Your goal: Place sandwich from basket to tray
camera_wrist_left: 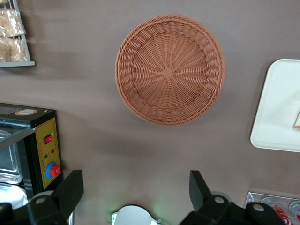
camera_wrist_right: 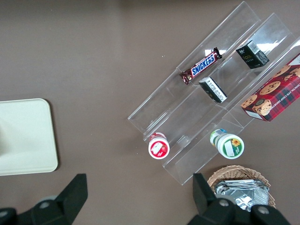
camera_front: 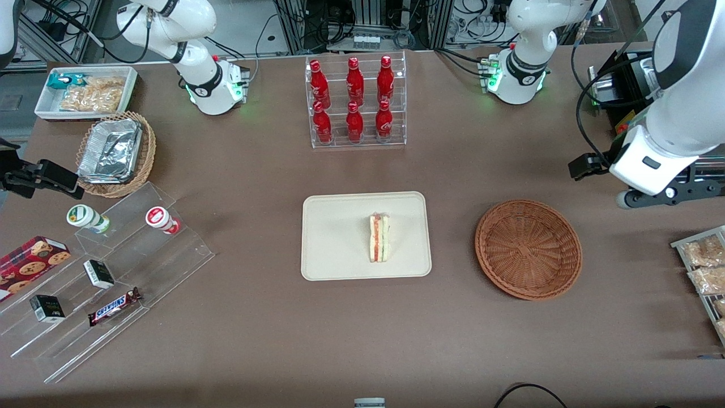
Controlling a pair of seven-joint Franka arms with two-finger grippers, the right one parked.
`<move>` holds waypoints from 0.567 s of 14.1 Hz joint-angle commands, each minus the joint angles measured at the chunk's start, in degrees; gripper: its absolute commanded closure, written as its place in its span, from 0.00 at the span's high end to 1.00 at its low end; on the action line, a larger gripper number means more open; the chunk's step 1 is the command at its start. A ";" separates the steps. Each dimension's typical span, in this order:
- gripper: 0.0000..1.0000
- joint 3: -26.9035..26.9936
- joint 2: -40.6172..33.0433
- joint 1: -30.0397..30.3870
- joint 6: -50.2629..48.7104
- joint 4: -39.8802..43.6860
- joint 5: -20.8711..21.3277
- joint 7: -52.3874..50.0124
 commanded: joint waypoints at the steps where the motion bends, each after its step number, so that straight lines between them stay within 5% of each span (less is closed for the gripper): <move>1: 1.00 0.29 -3.11 0.93 0.72 -2.78 -0.88 0.53; 8: 1.00 3.70 -5.48 -0.11 1.96 -5.15 -3.25 0.96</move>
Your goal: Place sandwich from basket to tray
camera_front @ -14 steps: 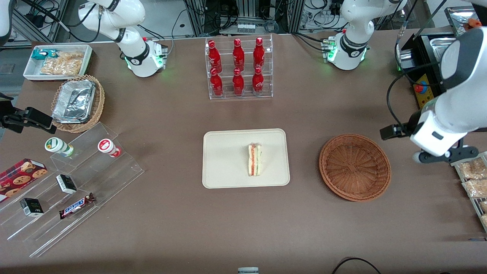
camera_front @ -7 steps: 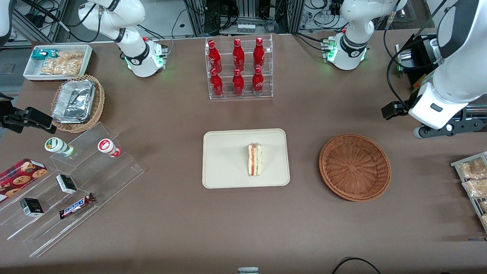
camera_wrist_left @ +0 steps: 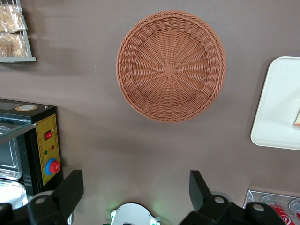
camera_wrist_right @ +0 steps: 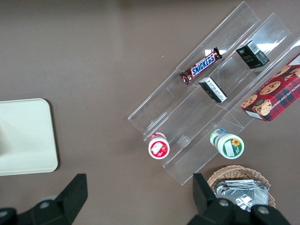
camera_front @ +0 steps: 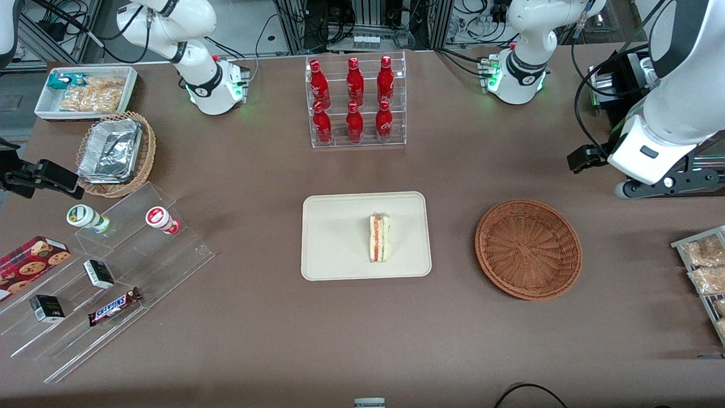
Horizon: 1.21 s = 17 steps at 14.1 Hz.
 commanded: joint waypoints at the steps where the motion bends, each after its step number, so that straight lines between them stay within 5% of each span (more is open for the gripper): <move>1: 1.00 4.67 -3.51 -2.32 1.32 -3.09 -2.16 1.94; 3: 1.00 8.81 -3.86 -5.41 1.06 -3.18 -4.52 2.21; 17: 1.00 8.47 -5.97 -6.29 2.03 -5.29 -4.18 2.65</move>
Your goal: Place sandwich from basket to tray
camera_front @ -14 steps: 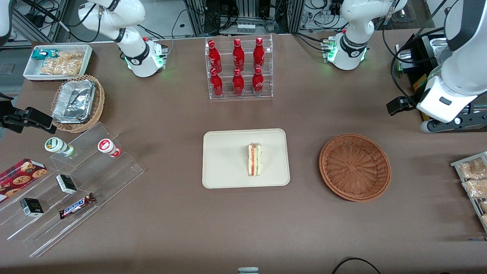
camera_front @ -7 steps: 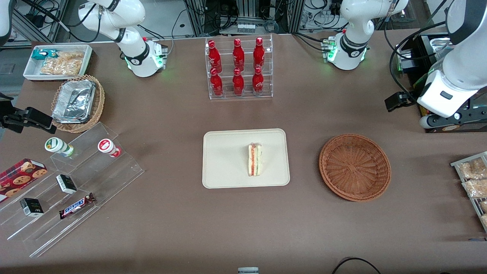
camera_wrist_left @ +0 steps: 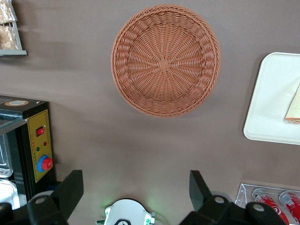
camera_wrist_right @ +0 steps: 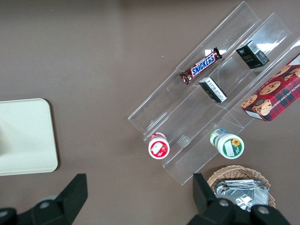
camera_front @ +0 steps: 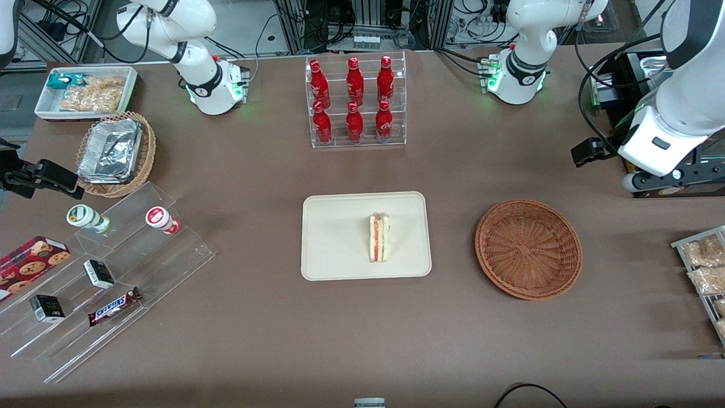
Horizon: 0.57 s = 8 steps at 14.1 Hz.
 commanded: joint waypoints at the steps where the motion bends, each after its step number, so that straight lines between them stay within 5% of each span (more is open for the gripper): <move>1: 1.00 0.59 -3.26 -0.37 1.05 -2.72 -0.61 0.57; 8: 1.00 0.59 -1.86 -0.37 1.23 -0.70 -0.87 -0.05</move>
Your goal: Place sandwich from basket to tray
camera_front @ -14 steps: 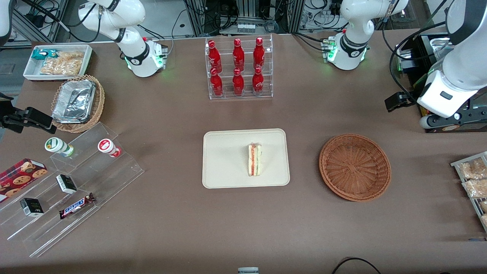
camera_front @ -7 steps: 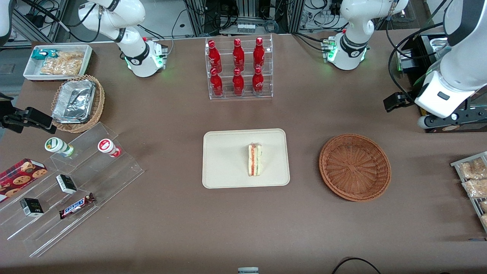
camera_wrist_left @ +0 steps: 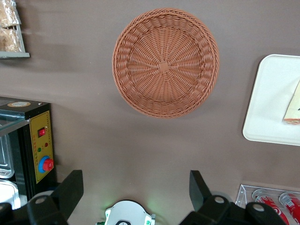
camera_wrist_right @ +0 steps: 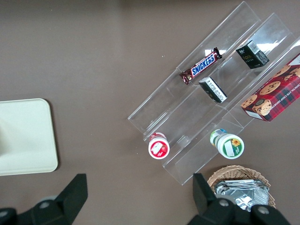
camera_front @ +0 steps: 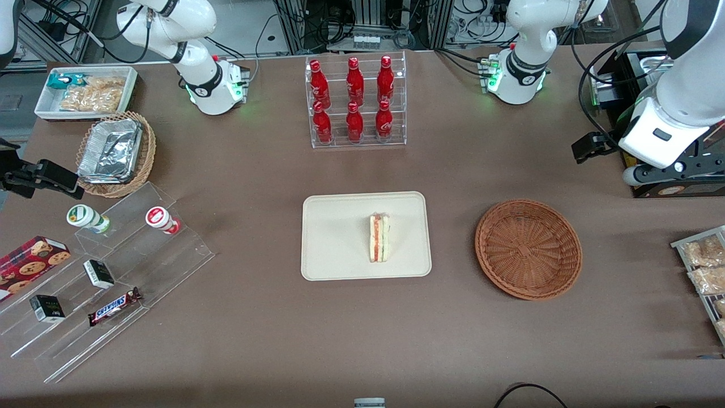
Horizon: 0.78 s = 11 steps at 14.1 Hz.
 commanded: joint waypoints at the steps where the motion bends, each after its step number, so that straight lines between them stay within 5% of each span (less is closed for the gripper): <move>1: 1.00 0.59 -0.64 -0.31 0.77 -0.26 -0.77 -0.04; 11: 1.00 -0.38 1.82 -1.28 2.08 -0.26 -0.51 -0.04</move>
